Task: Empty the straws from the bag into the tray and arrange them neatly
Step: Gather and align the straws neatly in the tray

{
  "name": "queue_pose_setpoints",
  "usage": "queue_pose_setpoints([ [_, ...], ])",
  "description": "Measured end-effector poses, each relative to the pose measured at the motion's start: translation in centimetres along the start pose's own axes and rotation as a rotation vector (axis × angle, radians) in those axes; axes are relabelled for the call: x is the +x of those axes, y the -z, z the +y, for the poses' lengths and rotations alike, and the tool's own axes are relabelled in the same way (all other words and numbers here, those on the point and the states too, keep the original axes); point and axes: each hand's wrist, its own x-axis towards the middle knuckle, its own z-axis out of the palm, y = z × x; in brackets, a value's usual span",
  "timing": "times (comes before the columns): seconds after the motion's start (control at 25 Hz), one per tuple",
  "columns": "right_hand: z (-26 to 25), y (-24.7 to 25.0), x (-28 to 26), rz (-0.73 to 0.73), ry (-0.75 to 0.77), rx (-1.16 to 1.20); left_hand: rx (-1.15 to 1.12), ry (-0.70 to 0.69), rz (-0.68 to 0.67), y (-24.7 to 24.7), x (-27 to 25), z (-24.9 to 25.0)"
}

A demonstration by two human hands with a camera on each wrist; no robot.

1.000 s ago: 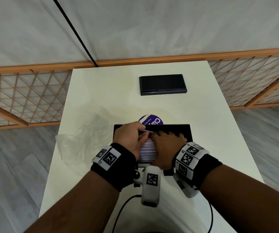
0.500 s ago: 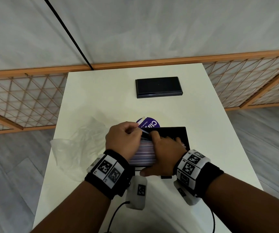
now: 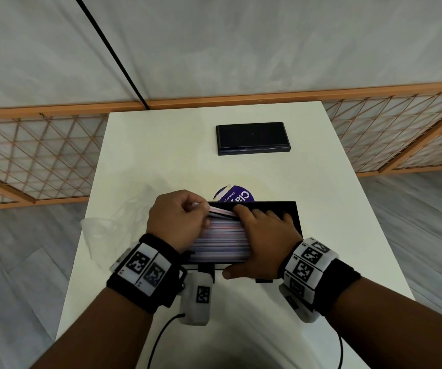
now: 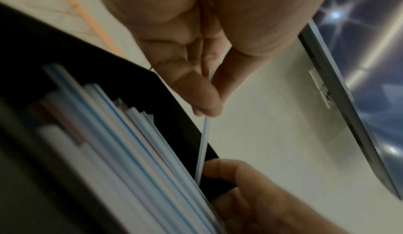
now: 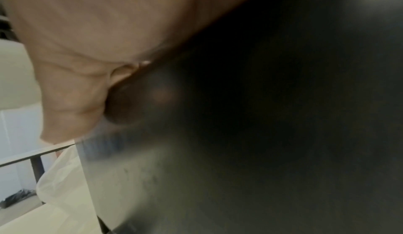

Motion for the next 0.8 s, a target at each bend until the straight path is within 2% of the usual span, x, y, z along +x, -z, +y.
queue_pose_setpoints([
  [0.2,-0.6,0.4,0.2,-0.052,0.02,-0.105,0.032,0.072,-0.138,2.0,-0.2,-1.5],
  [0.36,-1.7,0.2,1.4,-0.138,0.022,-0.067,0.394,-0.1,-0.142,2.7,-0.3,-2.1],
  [0.48,-1.9,0.1,1.9,-0.158,0.033,-0.099,0.47,-0.145,-0.109,3.2,-0.5,-1.7],
  [0.64,-2.2,0.2,2.3,-0.19,0.043,-0.118,0.405,-0.167,-0.017,4.3,-0.2,-1.2],
  [0.8,-2.3,-0.3,2.4,-0.15,0.078,-0.101,0.243,-0.124,-0.003,4.9,-0.1,-1.4],
])
